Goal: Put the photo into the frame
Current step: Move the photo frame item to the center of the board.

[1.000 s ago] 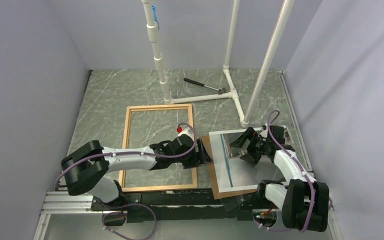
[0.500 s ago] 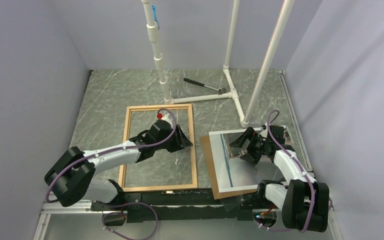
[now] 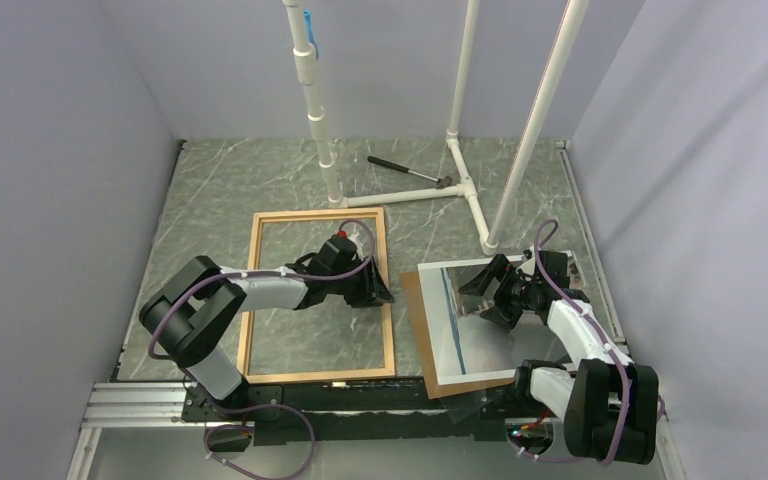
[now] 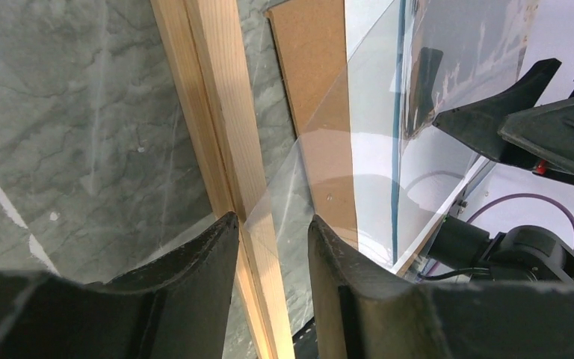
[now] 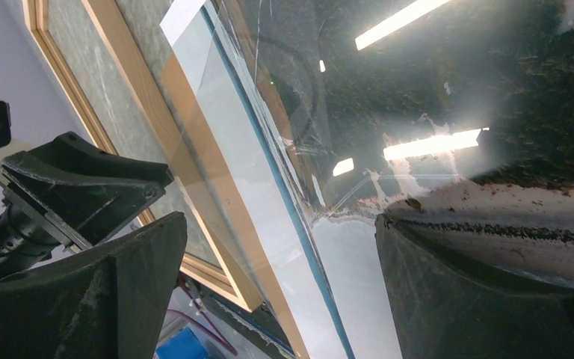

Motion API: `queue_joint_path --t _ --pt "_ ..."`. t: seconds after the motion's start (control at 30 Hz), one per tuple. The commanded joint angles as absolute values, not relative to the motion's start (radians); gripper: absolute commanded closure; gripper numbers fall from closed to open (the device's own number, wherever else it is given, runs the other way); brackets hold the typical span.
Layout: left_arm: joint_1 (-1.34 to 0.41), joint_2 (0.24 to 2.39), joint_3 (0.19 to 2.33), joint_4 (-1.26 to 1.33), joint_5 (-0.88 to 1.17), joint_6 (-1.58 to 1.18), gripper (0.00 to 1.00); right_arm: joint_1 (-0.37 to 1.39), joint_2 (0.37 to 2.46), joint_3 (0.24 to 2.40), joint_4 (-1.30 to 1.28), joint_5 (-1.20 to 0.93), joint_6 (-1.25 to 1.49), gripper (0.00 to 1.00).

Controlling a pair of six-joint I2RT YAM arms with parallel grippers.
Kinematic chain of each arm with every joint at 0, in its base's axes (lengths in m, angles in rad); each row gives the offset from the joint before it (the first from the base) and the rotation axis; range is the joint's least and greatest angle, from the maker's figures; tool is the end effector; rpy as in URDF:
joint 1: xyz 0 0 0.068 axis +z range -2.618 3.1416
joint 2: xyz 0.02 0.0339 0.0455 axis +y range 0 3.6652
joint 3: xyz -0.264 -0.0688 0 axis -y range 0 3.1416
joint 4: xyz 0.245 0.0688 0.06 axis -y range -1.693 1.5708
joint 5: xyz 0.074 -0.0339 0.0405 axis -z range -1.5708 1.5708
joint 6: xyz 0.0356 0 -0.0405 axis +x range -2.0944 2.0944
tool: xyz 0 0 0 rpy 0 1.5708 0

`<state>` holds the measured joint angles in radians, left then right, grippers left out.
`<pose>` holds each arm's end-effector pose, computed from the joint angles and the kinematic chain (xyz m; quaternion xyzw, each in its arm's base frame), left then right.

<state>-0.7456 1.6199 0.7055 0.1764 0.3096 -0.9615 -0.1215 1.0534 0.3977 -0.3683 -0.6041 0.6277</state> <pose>0.2203 -0.2182 0.1471 -0.0354 0.9051 -0.3939 0.1564 0.1751 -0.0010 0.1529 0.2616 0.8849 0.3419 0.1778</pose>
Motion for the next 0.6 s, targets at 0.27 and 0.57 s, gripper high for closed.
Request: queue_joint_path --t 0.27,0.57 --pt "-0.786 1.581 0.758 0.21 0.334 -0.922 0.62 -0.118 1.053 0.413 -0.385 -0.571 0.598 0.01" --pt "-0.84 1.559 0.826 0.065 0.252 -0.883 0.61 -0.118 1.054 0.411 -0.381 -0.574 0.601 0.01"
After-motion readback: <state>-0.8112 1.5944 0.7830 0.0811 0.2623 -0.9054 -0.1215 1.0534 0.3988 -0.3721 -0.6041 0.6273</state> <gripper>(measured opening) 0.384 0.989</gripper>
